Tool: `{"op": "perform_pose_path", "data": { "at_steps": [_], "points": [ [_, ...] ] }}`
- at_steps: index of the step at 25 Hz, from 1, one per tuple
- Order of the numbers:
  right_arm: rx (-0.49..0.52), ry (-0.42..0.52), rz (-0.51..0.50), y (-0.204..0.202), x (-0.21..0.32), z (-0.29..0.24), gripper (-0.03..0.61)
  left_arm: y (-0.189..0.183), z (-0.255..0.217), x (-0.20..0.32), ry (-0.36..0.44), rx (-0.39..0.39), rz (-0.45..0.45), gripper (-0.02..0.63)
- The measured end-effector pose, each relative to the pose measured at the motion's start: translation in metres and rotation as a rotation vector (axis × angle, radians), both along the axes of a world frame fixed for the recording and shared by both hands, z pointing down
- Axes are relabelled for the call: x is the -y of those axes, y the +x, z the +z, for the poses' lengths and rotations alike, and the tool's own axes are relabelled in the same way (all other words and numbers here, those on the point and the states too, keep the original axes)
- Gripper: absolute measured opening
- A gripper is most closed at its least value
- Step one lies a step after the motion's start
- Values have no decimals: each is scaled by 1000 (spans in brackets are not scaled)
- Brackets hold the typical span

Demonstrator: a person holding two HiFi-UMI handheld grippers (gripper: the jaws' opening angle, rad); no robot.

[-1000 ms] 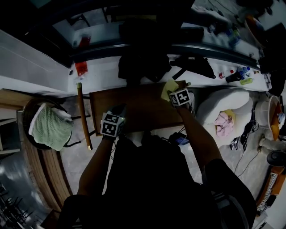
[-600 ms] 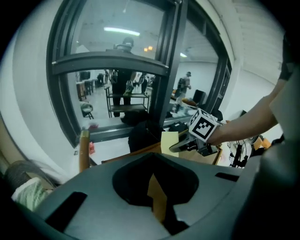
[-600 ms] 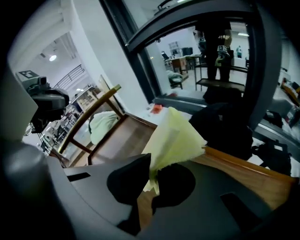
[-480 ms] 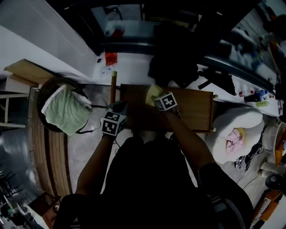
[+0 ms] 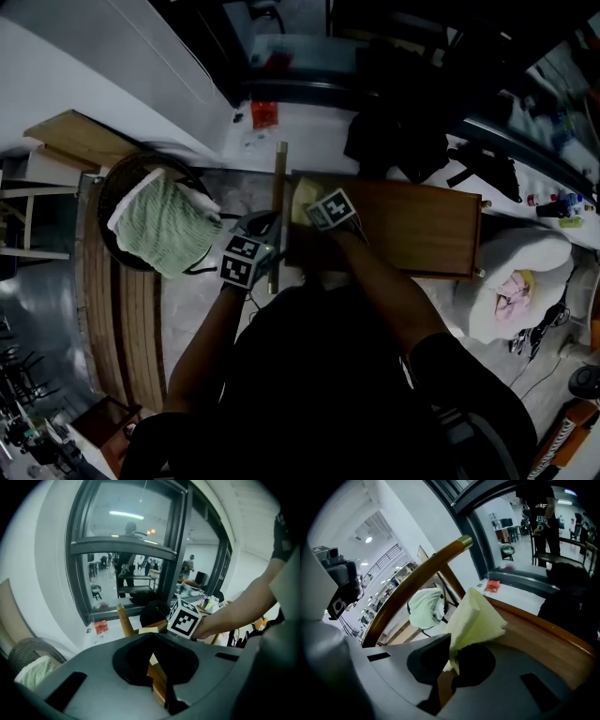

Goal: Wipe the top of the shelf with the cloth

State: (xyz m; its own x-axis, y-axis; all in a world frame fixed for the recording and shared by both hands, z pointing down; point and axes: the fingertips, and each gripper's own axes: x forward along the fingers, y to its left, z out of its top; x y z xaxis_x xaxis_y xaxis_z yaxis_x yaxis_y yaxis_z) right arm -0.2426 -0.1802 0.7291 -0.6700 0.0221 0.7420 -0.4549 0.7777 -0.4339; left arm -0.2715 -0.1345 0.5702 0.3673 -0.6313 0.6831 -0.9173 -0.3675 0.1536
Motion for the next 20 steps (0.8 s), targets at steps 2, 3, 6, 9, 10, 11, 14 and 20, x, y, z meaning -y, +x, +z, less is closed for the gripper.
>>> {"op": "perform_pose_path", "data": {
  "at_steps": [2, 3, 6, 9, 10, 11, 14, 20],
  "points": [
    [-16, -12, -20, -8, -6, 7, 31, -1, 2, -4, -2, -8, 21, 6],
    [-26, -11, -25, -11, -6, 11, 31, -2, 4, -6, -6, -6, 30, 6],
    [-66, -7, -28, -12, -7, 22, 31, -2, 8, -12, -14, -4, 59, 6],
    [-102, 21, -35, -10, -3, 30, 31, -1, 10, -16, -16, -7, 72, 6],
    [-99, 28, -33, -11, -2, 31, 31, 0, 11, -18, -17, -8, 72, 6],
    [-94, 30, -32, -12, -2, 31, 31, 0, 12, -19, -18, -9, 73, 6],
    [-100, 23, -44, -9, -5, 33, 31, 3, 11, -20, -17, -9, 74, 6],
    [-115, 6, -26, 22, 2, 35, 31, 15, 3, -15, -9, -15, 77, 6]
  ]
}}
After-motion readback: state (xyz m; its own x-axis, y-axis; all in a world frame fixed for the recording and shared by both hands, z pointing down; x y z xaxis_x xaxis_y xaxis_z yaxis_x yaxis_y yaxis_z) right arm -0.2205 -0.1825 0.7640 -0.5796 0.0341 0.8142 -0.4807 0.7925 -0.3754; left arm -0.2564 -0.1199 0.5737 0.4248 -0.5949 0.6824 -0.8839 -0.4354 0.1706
